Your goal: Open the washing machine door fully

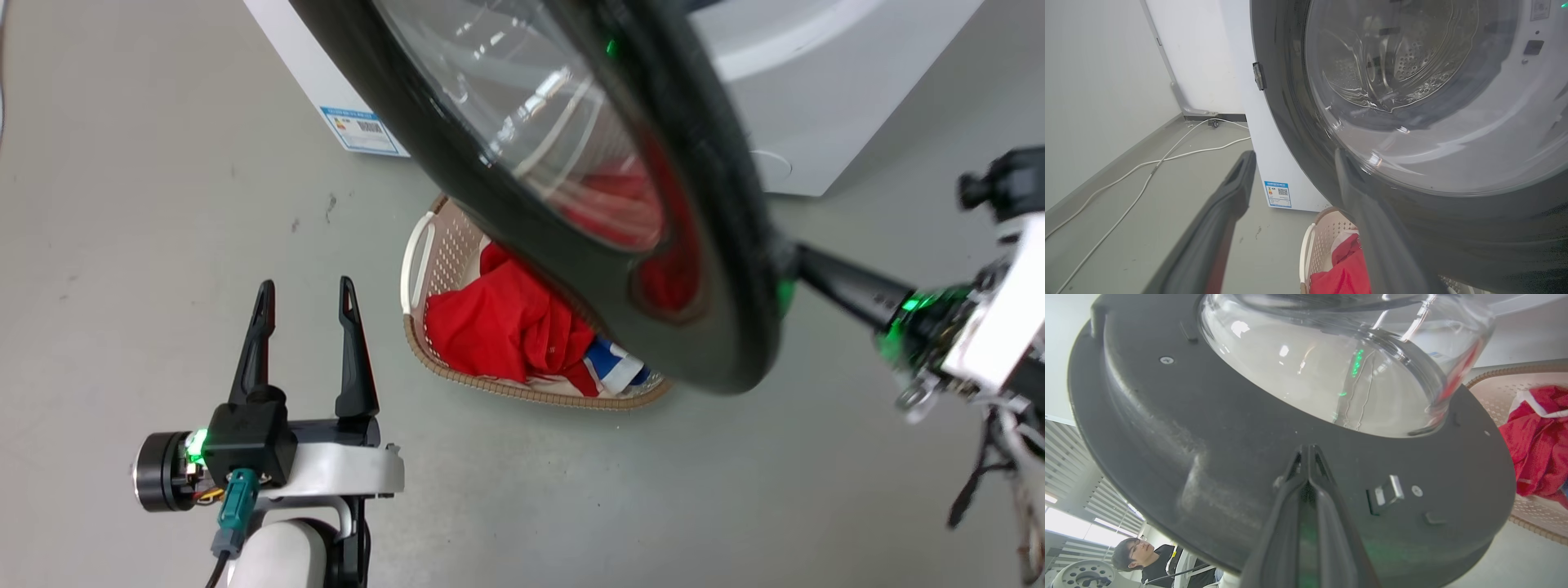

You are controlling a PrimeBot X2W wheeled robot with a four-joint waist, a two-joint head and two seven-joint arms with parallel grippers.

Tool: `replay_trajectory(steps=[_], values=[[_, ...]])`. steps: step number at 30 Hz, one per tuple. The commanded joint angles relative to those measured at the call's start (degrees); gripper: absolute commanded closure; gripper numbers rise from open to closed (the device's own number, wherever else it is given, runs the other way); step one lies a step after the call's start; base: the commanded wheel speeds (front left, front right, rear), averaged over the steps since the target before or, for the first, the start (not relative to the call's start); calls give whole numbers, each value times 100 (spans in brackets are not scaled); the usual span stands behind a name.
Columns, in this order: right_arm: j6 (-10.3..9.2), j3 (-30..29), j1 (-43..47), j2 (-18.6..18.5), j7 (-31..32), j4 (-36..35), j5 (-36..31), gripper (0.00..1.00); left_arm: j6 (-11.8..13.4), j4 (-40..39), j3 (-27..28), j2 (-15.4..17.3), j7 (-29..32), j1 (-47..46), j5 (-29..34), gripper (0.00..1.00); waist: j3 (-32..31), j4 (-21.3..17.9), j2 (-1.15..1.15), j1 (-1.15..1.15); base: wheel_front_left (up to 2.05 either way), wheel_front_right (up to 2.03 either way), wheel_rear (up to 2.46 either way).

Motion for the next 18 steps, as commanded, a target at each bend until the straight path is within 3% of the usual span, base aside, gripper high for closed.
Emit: replay_trajectory(steps=[1,18], values=[[2,61,141,74,31,-72,32,100,-32,6,19,-1,-16,61,41,0,-73,-9,0,0,0,0,0],[9,775,1179,759,48,-348,71,100,-95,52,64,-1,-16,364,115,0,-615,12,0,0,0,0,0]])
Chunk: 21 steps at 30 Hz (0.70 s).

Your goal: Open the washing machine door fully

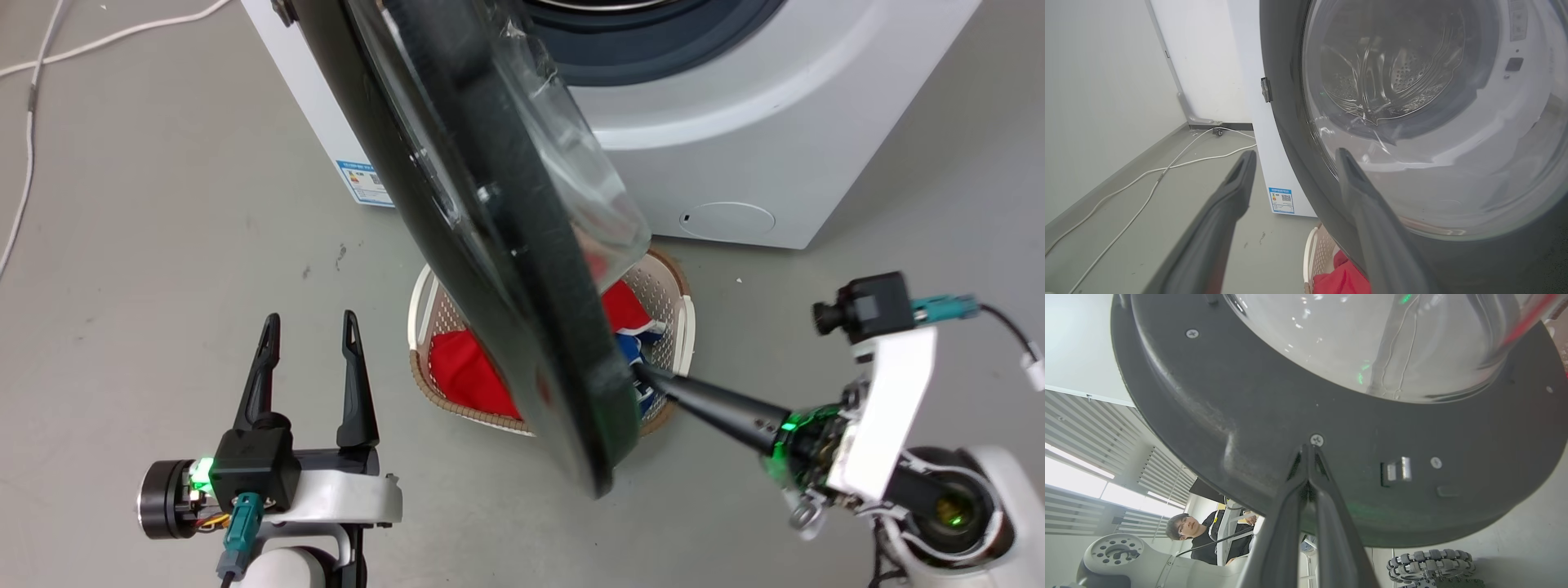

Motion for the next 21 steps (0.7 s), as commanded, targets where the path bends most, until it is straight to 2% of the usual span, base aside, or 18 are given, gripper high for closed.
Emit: replay_trajectory(steps=[1,14,21], values=[[16,94,95,100,47,16,10,100,-7,6,12,-1,-16,50,28,0,-39,10,0,1,0,0,0],[16,628,318,433,141,269,-133,100,-38,-1,-4,-1,-16,175,58,0,-235,73,0,1,0,0,0],[15,653,370,503,-15,416,-182,100,-44,19,18,-1,-16,240,67,0,-341,49,0,1,0,0,0]])
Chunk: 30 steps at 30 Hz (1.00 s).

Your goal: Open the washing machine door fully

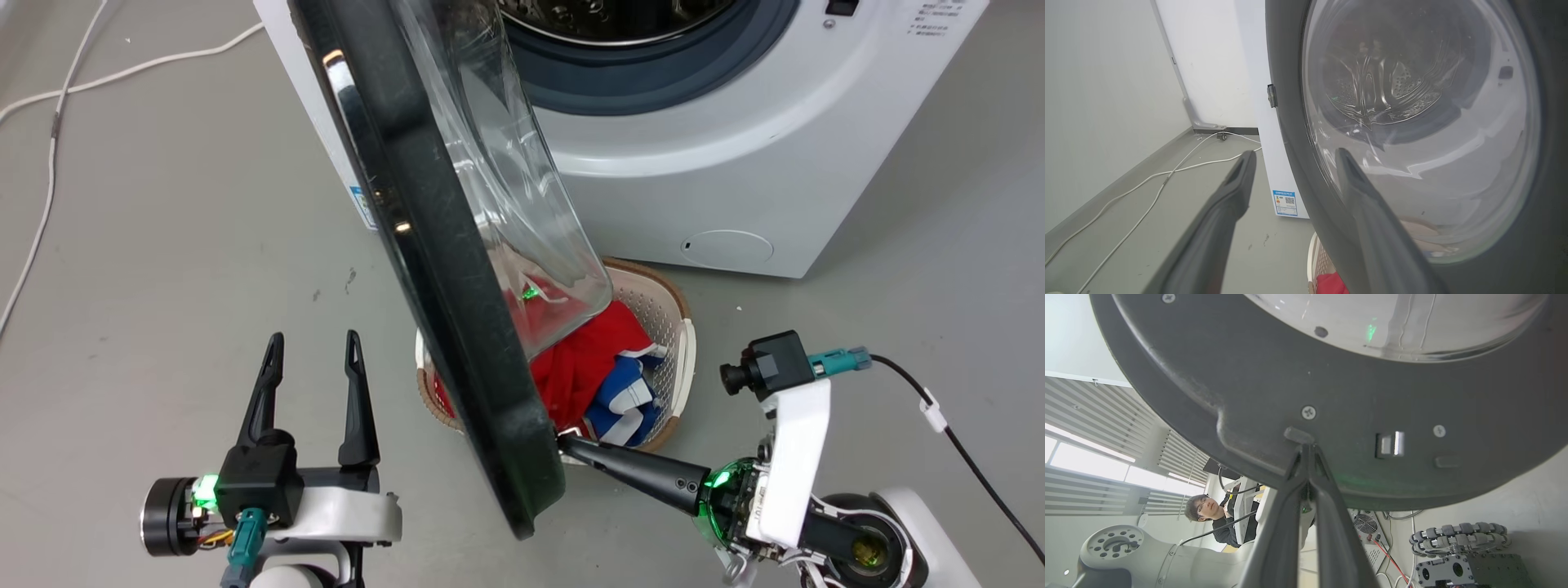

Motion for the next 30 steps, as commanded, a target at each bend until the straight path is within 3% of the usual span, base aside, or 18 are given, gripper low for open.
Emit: replay_trajectory(steps=[1,9,10,11,12,13,18,23,26,30], values=[[12,-37,88,25,-94,26,-52,100,-6,16,28,-1,-16,77,21,0,-60,-25,0,0,0,0,0],[13,-641,198,0,-1256,-228,-393,100,-44,61,134,-1,-16,295,60,0,-448,-157,0,0,0,0,0],[13,-702,214,-17,-1422,-281,-448,93,-48,62,155,-1,-16,333,60,0,-500,-180,0,0,0,0,0],[13,-756,230,-50,-1604,-356,-533,75,-56,63,175,0,-16,366,73,0,-551,-205,0,0,0,0,0],[13,-821,243,-103,-1822,-420,-653,48,-60,64,192,0,-16,403,85,0,-601,-227,0,0,0,0,0],[13,-866,268,-145,-2039,-491,-764,0,-71,66,200,-2,-16,438,93,0,-653,-245,0,0,0,0,0],[13,-961,371,-518,-3755,-748,-1994,0,-102,68,276,0,-16,616,116,0,-893,-334,0,0,0,0,0],[13,-942,459,-914,-5660,-505,-3075,0,-119,39,349,7,-16,782,159,0,-1071,-437,0,0,0,0,0],[13,-1063,514,-1023,-6076,-270,-3889,0,-135,28,386,15,-16,860,168,0,-1141,-495,0,0,0,0,0],[12,-1671,596,-744,-6119,-408,-5080,0,-139,20,420,17,-16,919,172,0,-1206,-547,0,0,0,0,0]])
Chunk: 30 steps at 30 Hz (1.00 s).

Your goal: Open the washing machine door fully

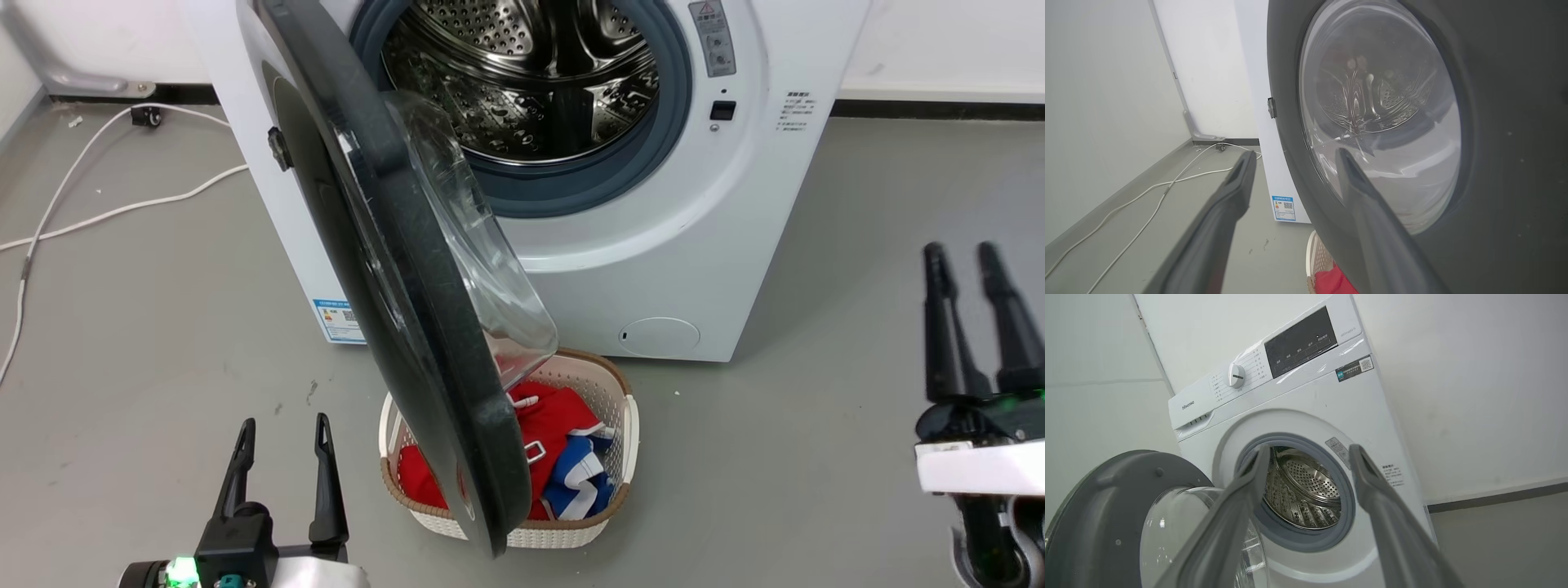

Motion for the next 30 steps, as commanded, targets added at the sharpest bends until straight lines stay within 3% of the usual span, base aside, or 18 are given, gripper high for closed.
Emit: replay_trajectory(steps=[1,4,8,22,30], values=[[12,-227,182,180,-8,-139,-510,0,-3,-22,16,12,-16,65,29,0,-40,-27,0,0,0,0,0],[12,-448,382,358,-11,-284,-1345,0,-12,-30,15,11,-16,92,40,0,-79,-38,0,0,0,0,0],[7,-526,690,501,-11,-286,-1969,0,-24,-33,19,10,-16,117,30,0,-115,-44,0,0,0,0,0],[7,-689,1599,967,-13,88,-2961,0,-13,-12,40,6,-16,169,21,0,-193,-36,0,0,0,0,0],[7,-863,1888,1196,-13,89,-3164,0,4,-13,48,2,-16,219,3,0,-229,-71,0,0,0,0,0]])
